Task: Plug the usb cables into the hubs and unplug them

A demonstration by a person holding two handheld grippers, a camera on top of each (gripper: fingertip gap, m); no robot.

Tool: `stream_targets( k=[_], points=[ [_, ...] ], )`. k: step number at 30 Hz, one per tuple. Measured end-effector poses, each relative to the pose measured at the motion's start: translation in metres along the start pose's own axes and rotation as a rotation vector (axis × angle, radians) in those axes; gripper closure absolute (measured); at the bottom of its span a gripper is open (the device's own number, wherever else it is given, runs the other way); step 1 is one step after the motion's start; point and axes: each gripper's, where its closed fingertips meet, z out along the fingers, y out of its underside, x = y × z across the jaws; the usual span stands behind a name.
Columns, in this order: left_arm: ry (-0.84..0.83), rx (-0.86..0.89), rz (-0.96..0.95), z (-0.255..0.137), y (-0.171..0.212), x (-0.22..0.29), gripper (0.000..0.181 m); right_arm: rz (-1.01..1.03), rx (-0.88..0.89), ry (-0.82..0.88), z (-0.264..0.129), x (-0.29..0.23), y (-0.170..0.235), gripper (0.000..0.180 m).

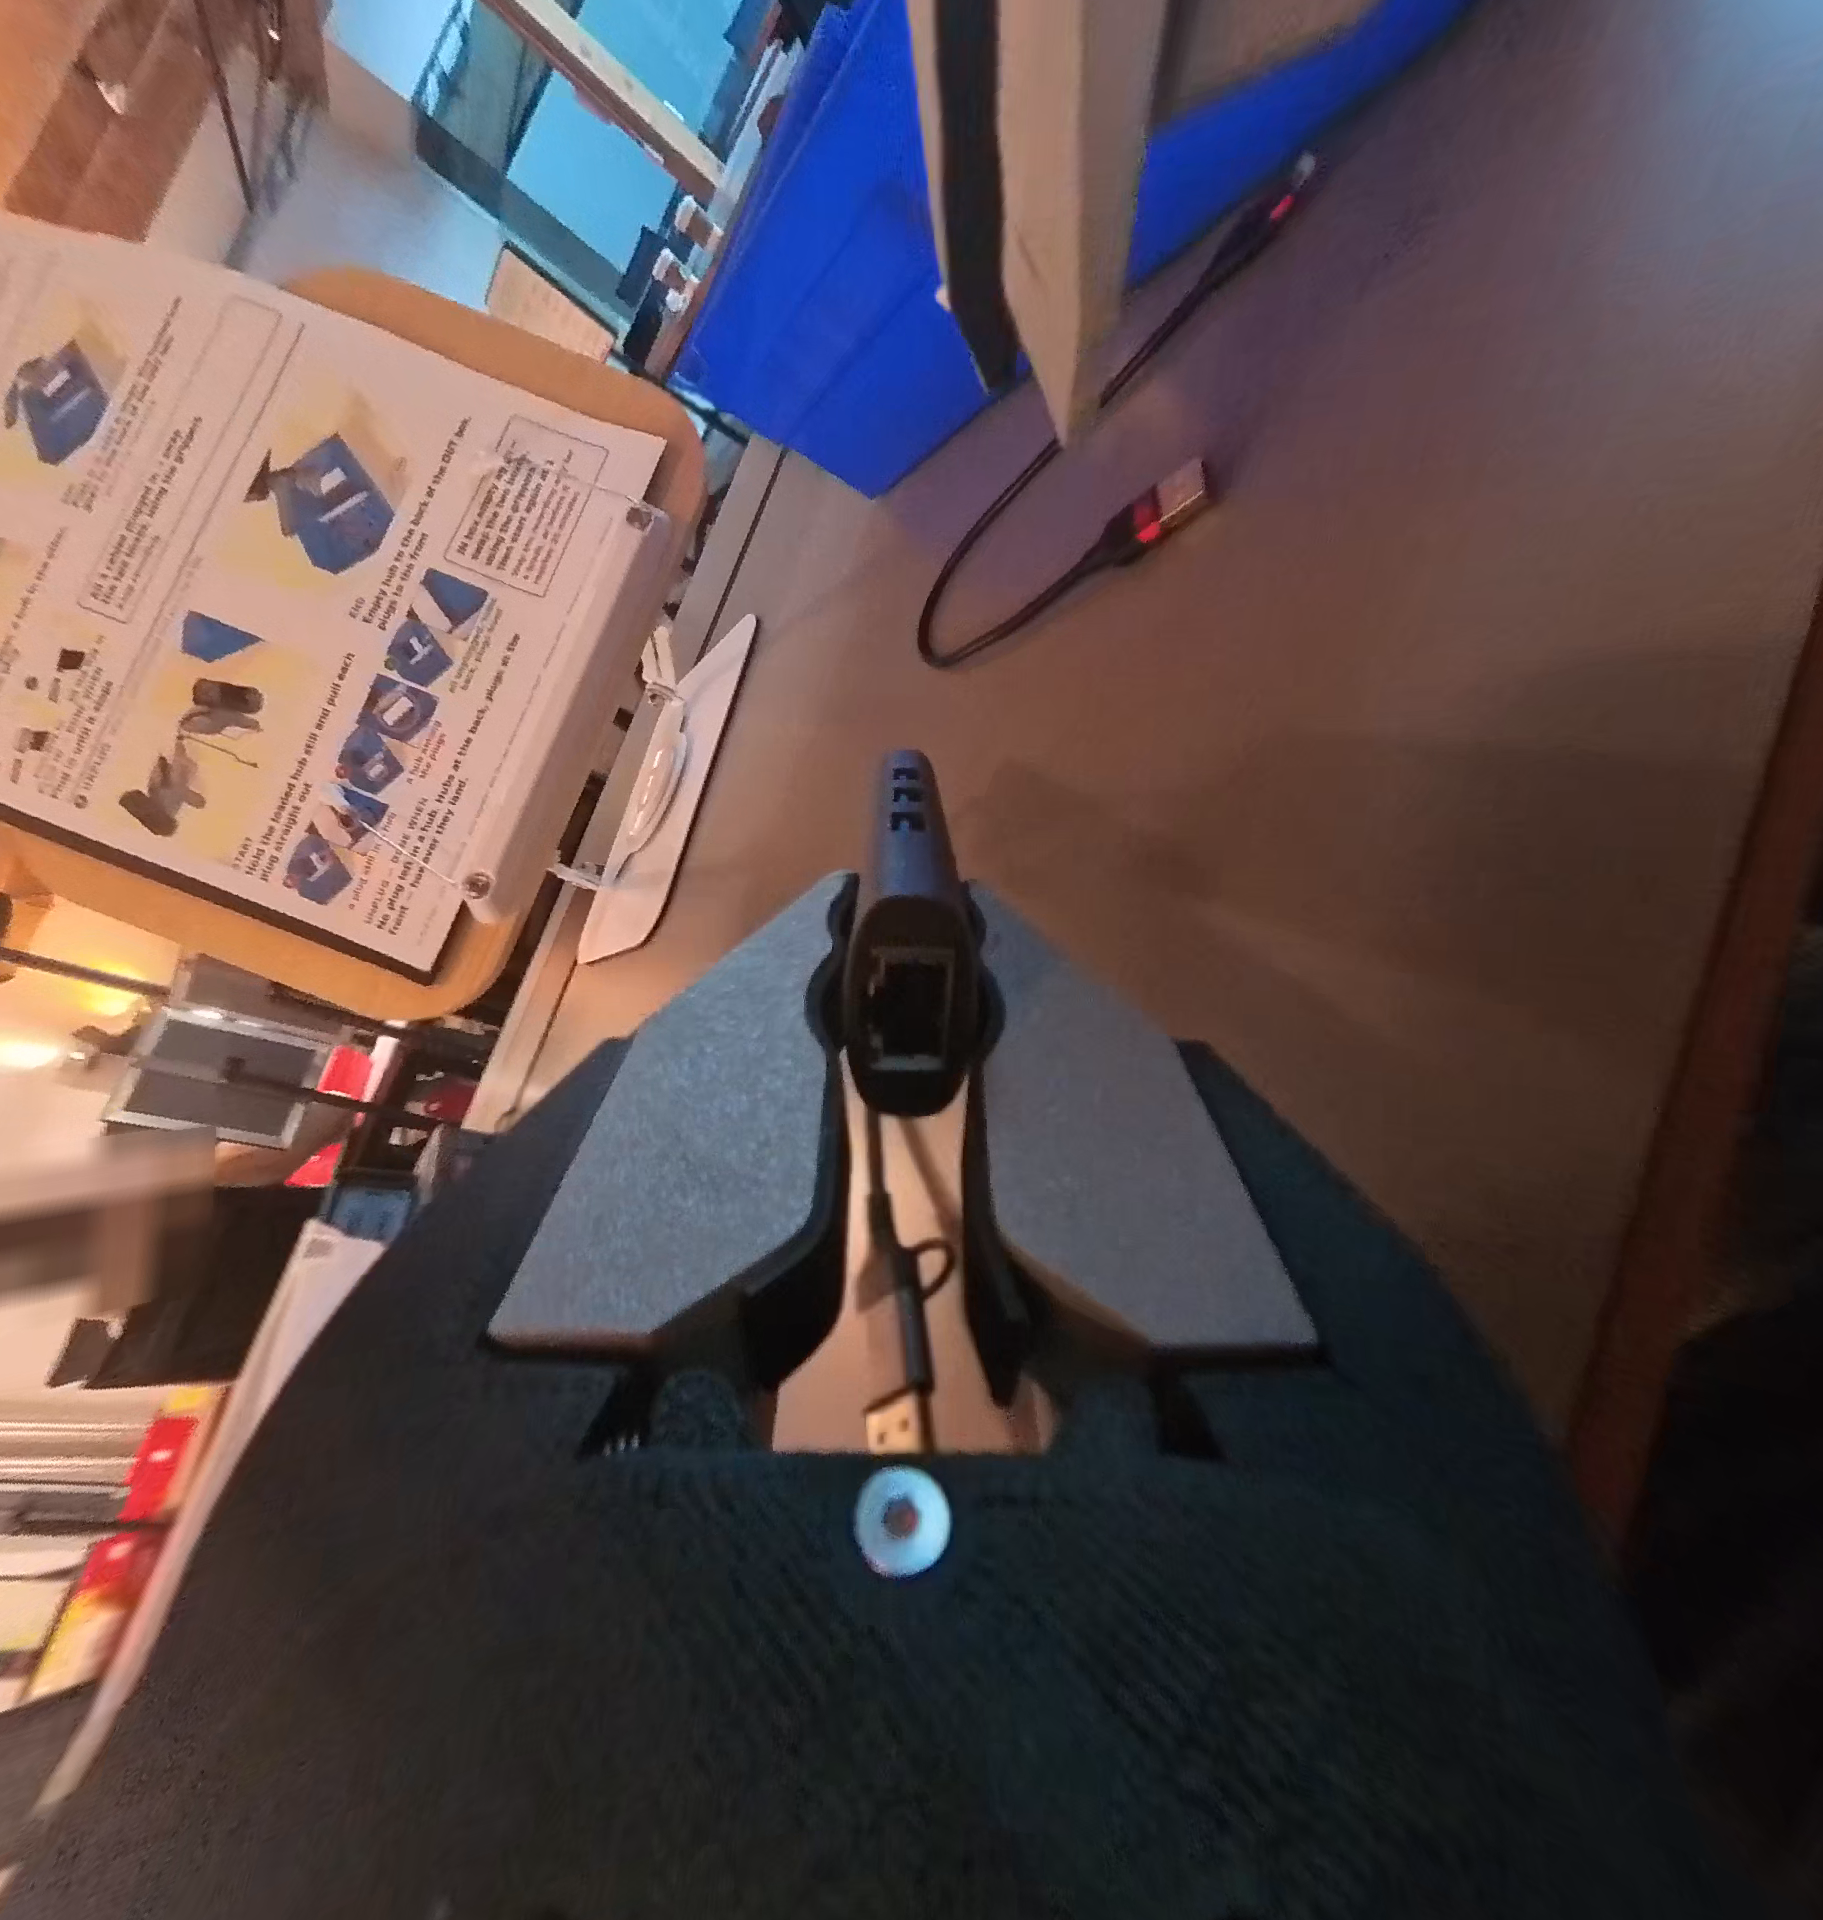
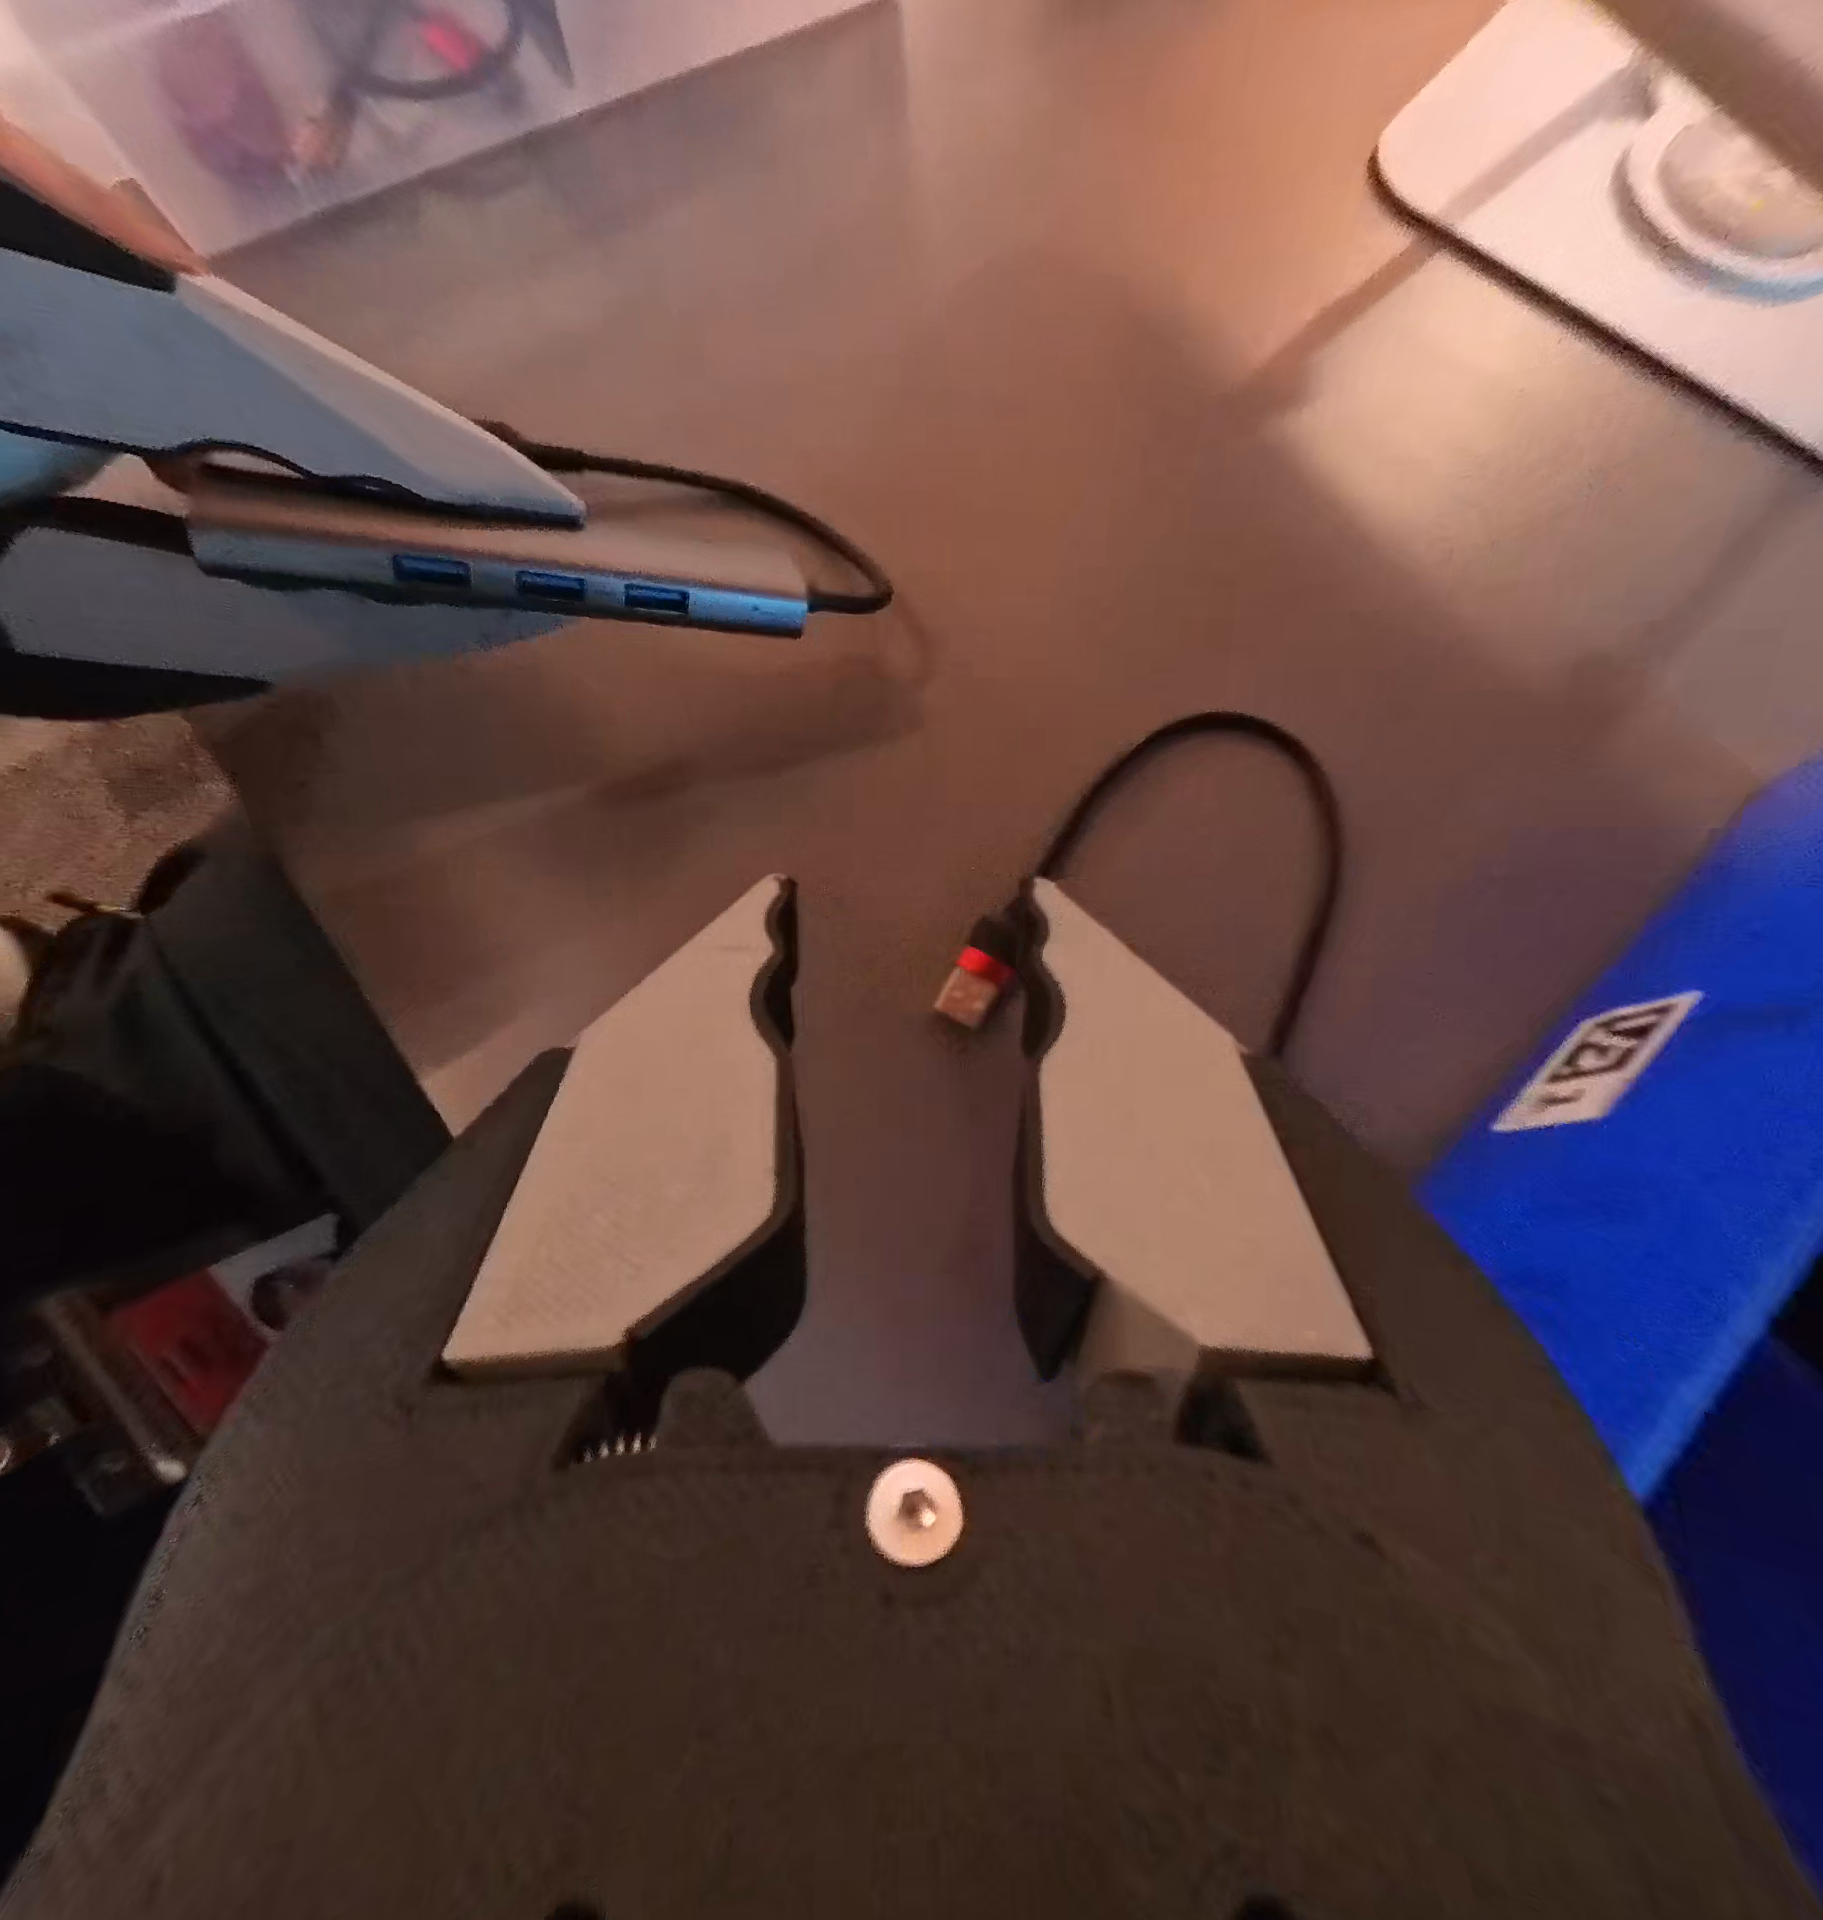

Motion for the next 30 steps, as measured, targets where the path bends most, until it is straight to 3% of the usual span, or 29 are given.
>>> stream_targets(
  k=[4,7,8,9,11,14,20,23,27,30],
  points=[
    [0.024,0.017,-0.028,0.001,0.001,0.004,0.167,-0.036,-0.093,0.190,0.028,0.025,0.019,0.137],
    [0.042,0.016,-0.017,0.003,0.001,0.009,0.166,-0.024,-0.130,0.200,0.040,0.030,0.028,0.138],
    [0.046,0.014,-0.014,0.003,0.001,0.009,0.166,-0.022,-0.128,0.196,0.042,0.030,0.029,0.144],
    [0.049,0.013,-0.013,0.003,0.001,0.010,0.166,-0.023,-0.128,0.186,0.043,0.029,0.030,0.162],
    [0.052,0.011,-0.009,0.004,0.001,0.011,0.166,-0.045,-0.126,0.172,0.044,0.026,0.031,0.173],
    [0.059,-0.008,0.009,0.005,0.003,0.014,0.166,-0.024,-0.102,0.077,0.040,0.014,0.026,0.176],
    [0.182,-0.112,-0.151,0.005,-0.007,0.017,0.158,0.091,0.257,-0.162,-0.010,-0.012,-0.037,0.177],
    [0.198,-0.161,-0.133,0.003,-0.007,0.019,0.152,0.183,0.415,-0.324,-0.037,-0.025,-0.060,0.177],
    [0.224,-0.253,-0.091,0.008,0.007,0.035,0.144,0.298,0.507,-0.485,-0.054,-0.028,-0.070,0.177],
    [0.300,-0.256,-0.166,0.003,0.005,0.039,0.135,0.338,0.532,-0.509,-0.058,-0.024,-0.071,0.177]
  ],
)
